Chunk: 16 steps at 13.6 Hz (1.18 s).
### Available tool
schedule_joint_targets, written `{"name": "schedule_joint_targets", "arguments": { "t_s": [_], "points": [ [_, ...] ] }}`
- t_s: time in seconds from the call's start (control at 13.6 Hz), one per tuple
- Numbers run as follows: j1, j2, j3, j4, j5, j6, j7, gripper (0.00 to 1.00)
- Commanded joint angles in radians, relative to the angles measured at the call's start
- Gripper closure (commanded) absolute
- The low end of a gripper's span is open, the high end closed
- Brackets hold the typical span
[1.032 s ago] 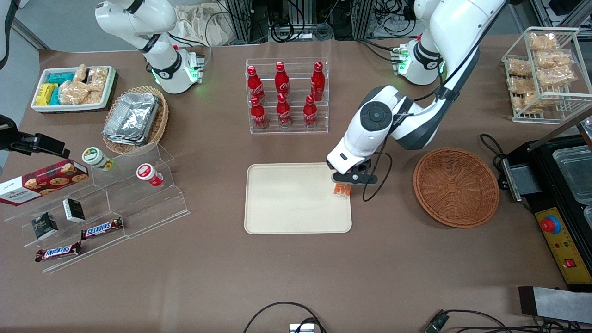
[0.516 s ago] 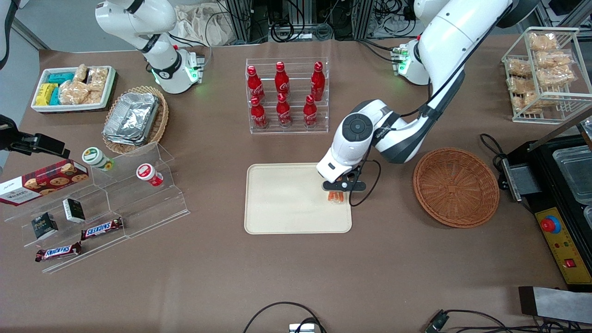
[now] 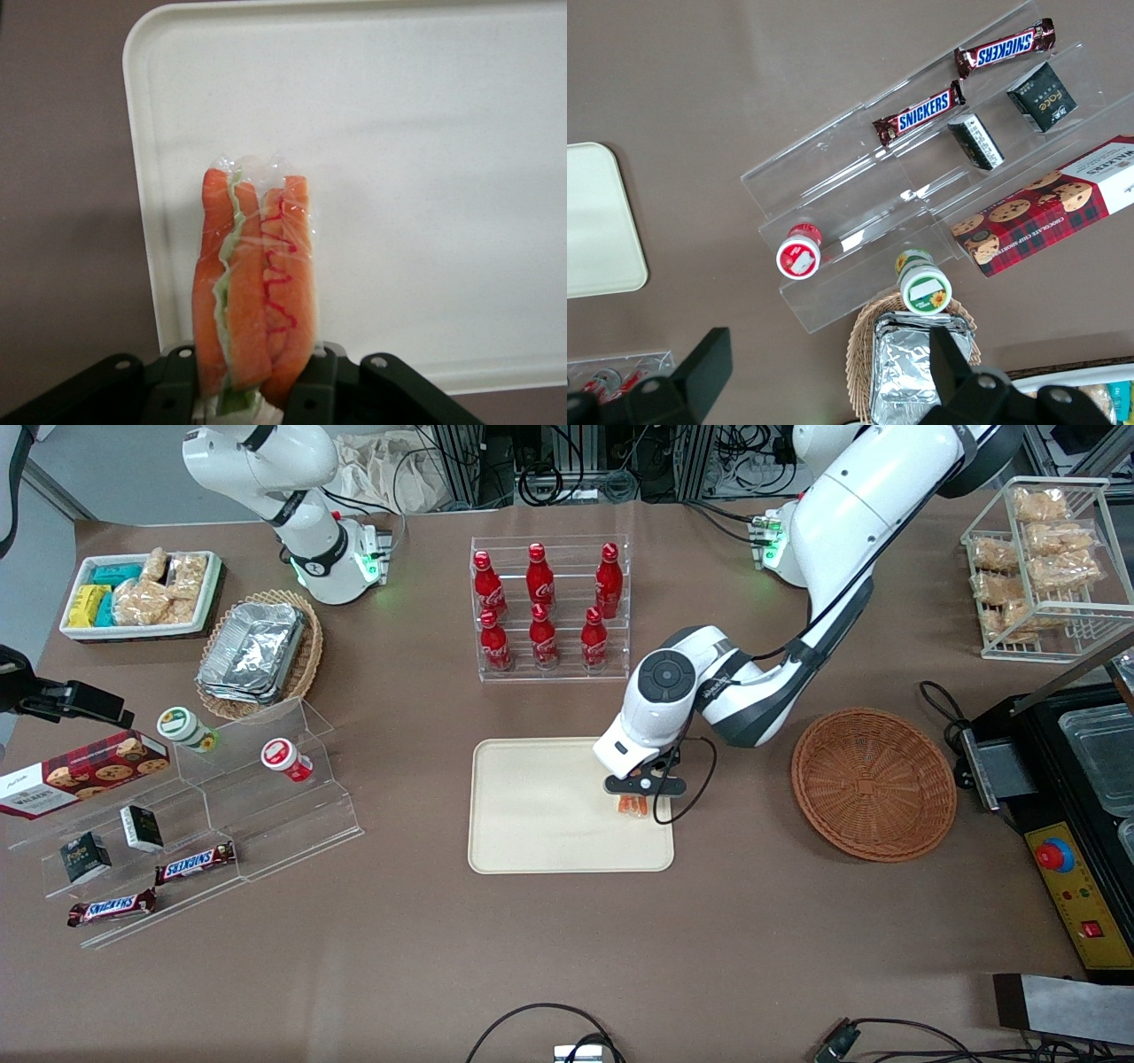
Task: Place sandwich from basket to tray
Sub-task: 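Lower the sandwich onto the tray and open the left gripper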
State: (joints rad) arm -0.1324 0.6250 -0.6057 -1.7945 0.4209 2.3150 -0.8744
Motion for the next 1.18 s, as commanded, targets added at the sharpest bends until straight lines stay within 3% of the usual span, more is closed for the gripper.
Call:
{"name": "schedule_joint_targets", "arguments": {
  "t_s": [0.0, 0.29, 0.44, 0.59, 0.74, 1.11],
  "points": [
    [-0.024, 0.047, 0.003, 0.035, 0.068, -0.006, -0.058, 0.66],
    [-0.032, 0.065, 0.003, 0.044, 0.085, -0.006, -0.067, 0.66],
    [-0.036, 0.076, 0.004, 0.056, 0.087, -0.006, -0.078, 0.53],
    [-0.036, 0.078, 0.004, 0.057, 0.088, -0.006, -0.080, 0.28],
    [-0.036, 0.076, 0.004, 0.057, 0.088, -0.006, -0.080, 0.14],
    [-0.026, 0.065, 0.006, 0.057, 0.087, -0.016, -0.080, 0.00]
  ]
}}
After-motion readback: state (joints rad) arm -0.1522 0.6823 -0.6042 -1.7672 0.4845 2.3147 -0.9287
